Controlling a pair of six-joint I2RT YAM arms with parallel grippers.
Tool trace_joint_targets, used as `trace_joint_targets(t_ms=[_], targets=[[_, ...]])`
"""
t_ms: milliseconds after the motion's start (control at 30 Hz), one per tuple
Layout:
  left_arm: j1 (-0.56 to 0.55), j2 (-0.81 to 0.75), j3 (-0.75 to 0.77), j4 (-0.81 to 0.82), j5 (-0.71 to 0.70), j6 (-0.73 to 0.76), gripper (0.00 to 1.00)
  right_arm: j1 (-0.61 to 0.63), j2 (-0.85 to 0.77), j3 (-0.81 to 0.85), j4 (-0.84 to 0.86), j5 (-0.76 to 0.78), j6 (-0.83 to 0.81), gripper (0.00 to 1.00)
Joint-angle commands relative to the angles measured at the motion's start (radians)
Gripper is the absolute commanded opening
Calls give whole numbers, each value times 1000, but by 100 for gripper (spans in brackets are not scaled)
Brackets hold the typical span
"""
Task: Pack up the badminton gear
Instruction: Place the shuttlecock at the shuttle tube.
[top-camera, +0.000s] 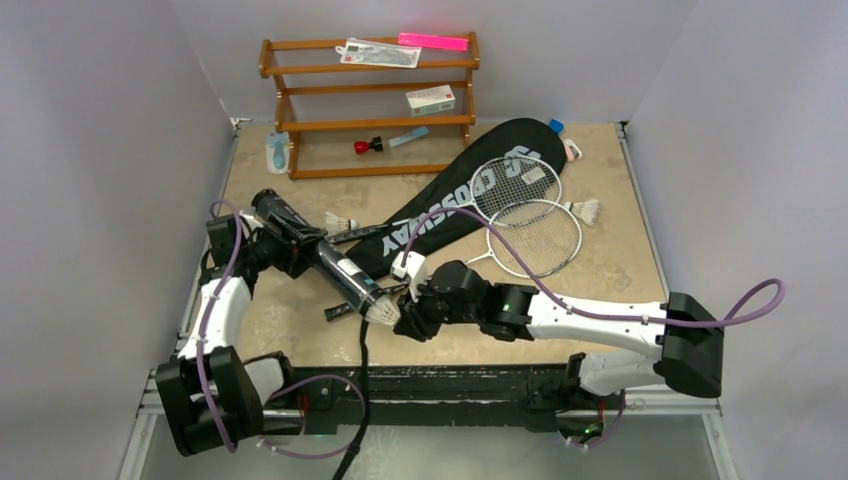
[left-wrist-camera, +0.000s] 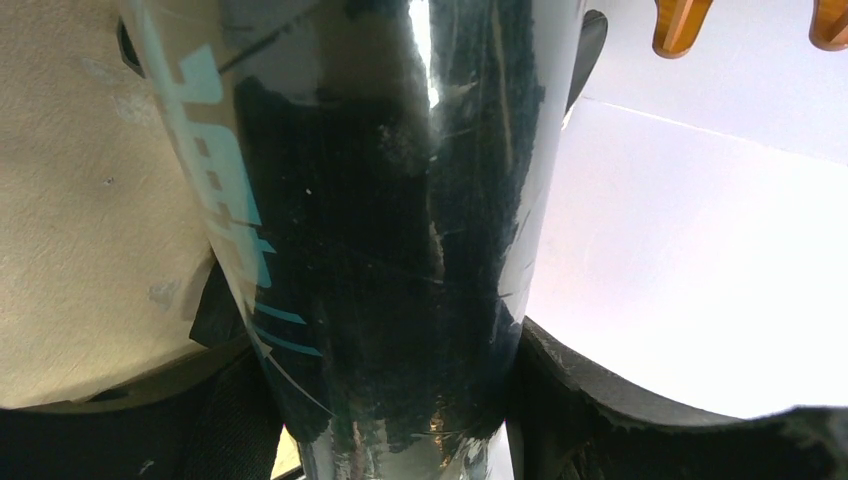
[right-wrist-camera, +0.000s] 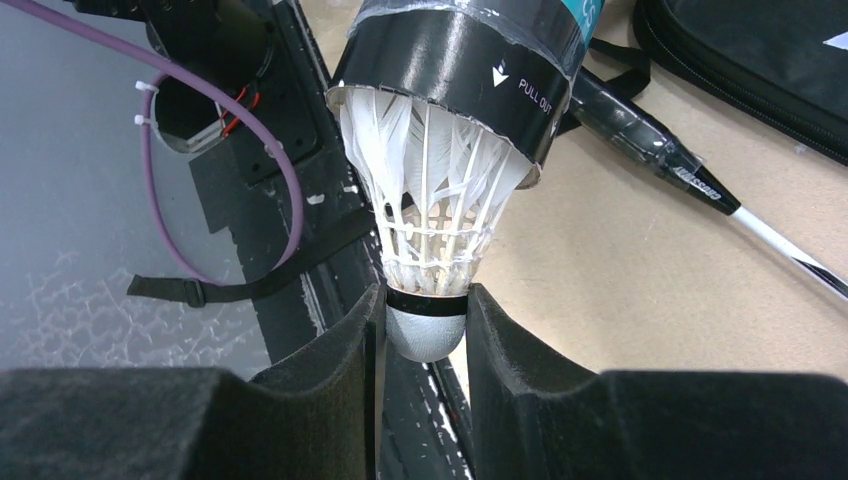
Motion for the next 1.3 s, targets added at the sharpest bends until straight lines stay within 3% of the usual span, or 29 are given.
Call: trace_joint_targets(t_ms=[0,333,467,567,700,1133,1267], targets=[[7,-16,2,17,-14,-36,52,-4,16,57,-38,38,27,12],[5,-214,-8,-68,-272,7,54,-8,56,134,-110,45,113,15],[6,-277,-12,-85,-355,11,55,-8,56,143,-107,34,132,27],[6,-288,-12,-86,-357,14,56,-9,53,143,-96,21,138,30],[5,-250,-7,-86,-311,12,56,-18,54,141,-80,22,144,25],[4,-211,-13,-90,-227,-11,56,-48,68,128,2,-5,158,25],[5,-213,-28,-91,-258,-4,56,-53,66,126,26,-28,170,25]])
